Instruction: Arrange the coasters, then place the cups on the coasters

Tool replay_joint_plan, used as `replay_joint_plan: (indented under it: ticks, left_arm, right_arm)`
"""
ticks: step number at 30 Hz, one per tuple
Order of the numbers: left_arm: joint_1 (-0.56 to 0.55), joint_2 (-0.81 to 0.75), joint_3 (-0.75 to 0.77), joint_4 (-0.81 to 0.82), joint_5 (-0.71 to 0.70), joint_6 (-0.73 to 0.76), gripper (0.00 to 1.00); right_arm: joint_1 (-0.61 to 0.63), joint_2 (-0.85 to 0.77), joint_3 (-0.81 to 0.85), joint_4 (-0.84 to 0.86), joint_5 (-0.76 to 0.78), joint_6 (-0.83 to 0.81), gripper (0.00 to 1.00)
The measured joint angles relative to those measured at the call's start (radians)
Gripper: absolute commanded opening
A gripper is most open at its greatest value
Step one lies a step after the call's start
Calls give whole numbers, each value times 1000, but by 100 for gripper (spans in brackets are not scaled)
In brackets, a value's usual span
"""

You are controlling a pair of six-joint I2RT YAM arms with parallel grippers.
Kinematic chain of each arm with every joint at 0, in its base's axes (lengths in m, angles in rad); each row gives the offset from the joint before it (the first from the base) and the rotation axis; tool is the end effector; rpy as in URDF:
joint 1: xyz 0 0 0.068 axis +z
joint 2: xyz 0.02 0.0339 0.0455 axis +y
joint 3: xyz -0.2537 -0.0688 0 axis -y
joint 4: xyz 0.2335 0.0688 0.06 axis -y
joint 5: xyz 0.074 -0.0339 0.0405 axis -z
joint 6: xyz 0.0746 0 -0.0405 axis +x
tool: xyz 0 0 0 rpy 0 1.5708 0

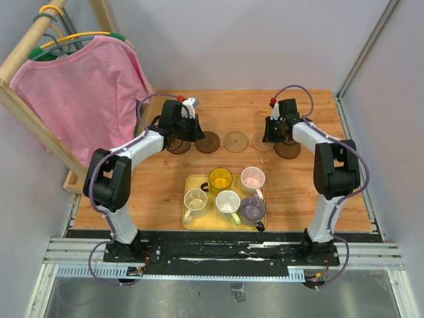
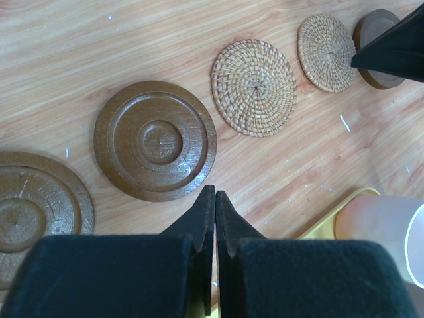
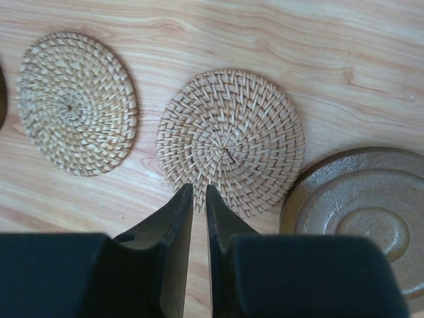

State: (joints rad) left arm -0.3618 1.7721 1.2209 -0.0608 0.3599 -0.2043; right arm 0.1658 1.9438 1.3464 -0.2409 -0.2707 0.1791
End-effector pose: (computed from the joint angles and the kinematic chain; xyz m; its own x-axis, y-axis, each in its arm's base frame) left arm 0.3824 -0.1728 0.2083 -0.6480 0.0422 -0.7604 0.4794 0.7985 -0.3642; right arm 0.4275 0.0918 0.1596 -0.7813 0.0433 -0.6226 -0.1994 0.9280 0.3148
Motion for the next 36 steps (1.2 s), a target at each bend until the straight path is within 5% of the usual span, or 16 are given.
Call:
replay_joint_plan:
  ticks: [12, 22, 36]
  left_arm:
    - [0, -4, -6, 0, -1, 0, 0]
    - [0, -16, -48, 14, -27, -10, 1]
    - [0, -32, -122, 23, -79, -27, 0]
  right_arm:
    - [-18, -241, -67, -21, 106, 13, 28]
    - [-31, -290, -248, -28, 132, 35, 11]
    - [-32, -190, -259, -13, 96, 53, 9]
